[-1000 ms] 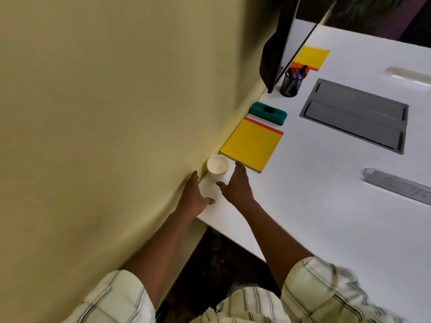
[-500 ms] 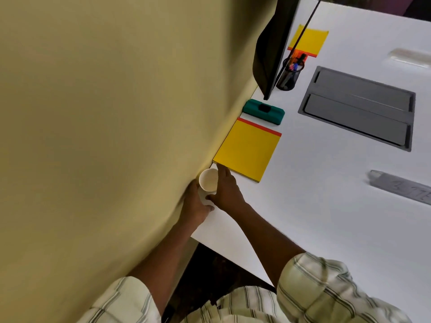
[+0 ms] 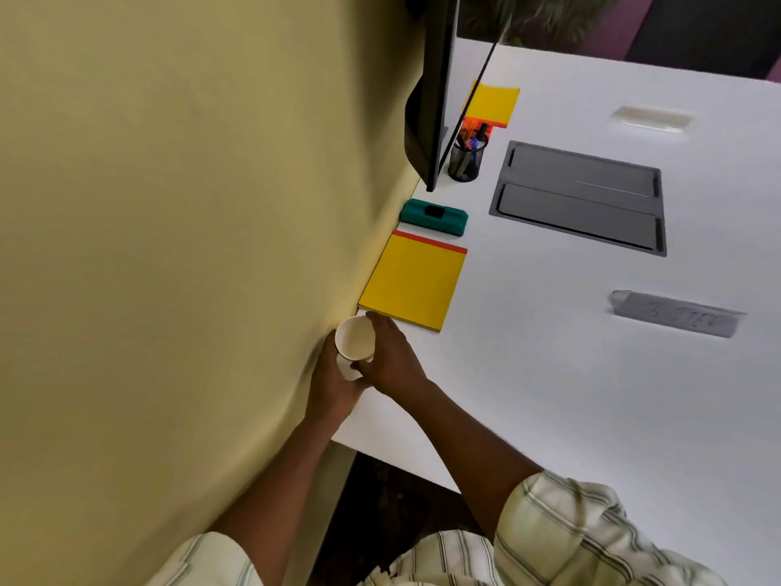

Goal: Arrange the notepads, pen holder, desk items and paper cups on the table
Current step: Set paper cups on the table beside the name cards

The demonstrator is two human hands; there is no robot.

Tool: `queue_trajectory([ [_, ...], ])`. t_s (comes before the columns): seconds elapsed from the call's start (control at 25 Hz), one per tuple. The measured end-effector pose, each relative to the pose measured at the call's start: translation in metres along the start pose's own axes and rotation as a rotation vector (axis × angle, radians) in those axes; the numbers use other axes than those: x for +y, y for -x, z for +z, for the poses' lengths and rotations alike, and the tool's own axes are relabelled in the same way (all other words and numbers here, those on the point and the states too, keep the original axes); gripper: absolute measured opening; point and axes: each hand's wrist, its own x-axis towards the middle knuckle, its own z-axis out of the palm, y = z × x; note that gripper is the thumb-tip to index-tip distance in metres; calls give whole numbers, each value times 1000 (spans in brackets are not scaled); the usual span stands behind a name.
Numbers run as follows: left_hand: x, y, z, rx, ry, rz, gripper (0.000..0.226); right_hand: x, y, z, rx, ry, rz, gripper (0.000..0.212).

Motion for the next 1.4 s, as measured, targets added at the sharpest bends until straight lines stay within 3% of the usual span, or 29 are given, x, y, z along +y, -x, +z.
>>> queue_trajectory([
  [0.2,25,37,-19,88,36,210,83,-37,45,-19,91,15,-41,84],
  [0.6,68,170,-50,29,131,498,77,-90,218,-35,319,-40,-20,80],
  [0.84,109,250,-37,-148,221,550,75,-92,319,-65,492,-113,-7,83],
  [1.4,217,448,45,-218,244,763,67,-75,544,-183,697,-63,9,89],
])
